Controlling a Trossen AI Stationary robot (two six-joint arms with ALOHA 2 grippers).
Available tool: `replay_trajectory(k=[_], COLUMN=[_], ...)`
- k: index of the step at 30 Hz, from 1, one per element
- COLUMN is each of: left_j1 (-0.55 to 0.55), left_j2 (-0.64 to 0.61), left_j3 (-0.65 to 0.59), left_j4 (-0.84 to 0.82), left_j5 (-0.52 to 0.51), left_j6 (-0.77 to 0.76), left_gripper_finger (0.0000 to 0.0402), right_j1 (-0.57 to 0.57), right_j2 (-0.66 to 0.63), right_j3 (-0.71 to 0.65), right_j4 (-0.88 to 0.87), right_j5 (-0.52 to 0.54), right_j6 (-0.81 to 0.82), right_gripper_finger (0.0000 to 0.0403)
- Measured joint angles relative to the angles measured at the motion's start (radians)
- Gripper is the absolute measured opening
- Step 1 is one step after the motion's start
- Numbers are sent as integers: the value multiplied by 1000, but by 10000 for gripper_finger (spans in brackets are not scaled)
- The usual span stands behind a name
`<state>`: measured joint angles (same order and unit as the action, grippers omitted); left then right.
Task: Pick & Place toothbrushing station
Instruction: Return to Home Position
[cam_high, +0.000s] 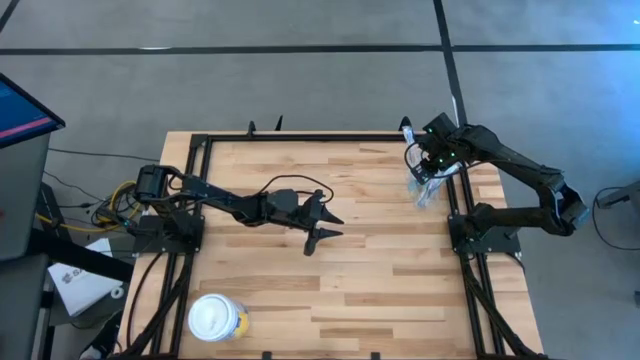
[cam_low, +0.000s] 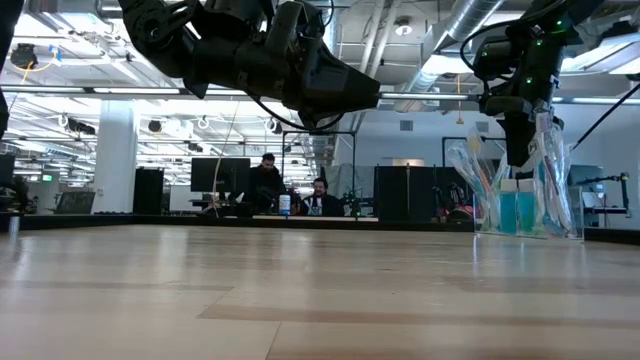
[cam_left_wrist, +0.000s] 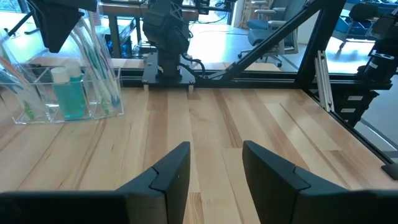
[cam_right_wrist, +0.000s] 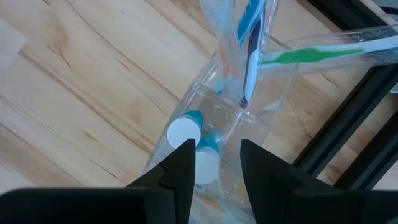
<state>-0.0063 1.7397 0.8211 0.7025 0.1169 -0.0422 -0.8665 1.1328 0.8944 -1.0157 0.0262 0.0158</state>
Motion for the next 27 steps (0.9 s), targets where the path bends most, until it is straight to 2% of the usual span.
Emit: replay_trajectory(k=[16, 27], left_j1=[0, 1], left_j2=[0, 0], left_j3=[0, 0], left_j4=[0, 0], left_j5=[0, 0], left_j6=[0, 0], left_gripper_finger=[140, 140], right_j1=[3, 48], right_j2=[0, -4], right_j3=[0, 36], right_j4=[51, 107], right_j5=[-3, -132], right_j6=[-16, -16], right_gripper_finger=[118, 118])
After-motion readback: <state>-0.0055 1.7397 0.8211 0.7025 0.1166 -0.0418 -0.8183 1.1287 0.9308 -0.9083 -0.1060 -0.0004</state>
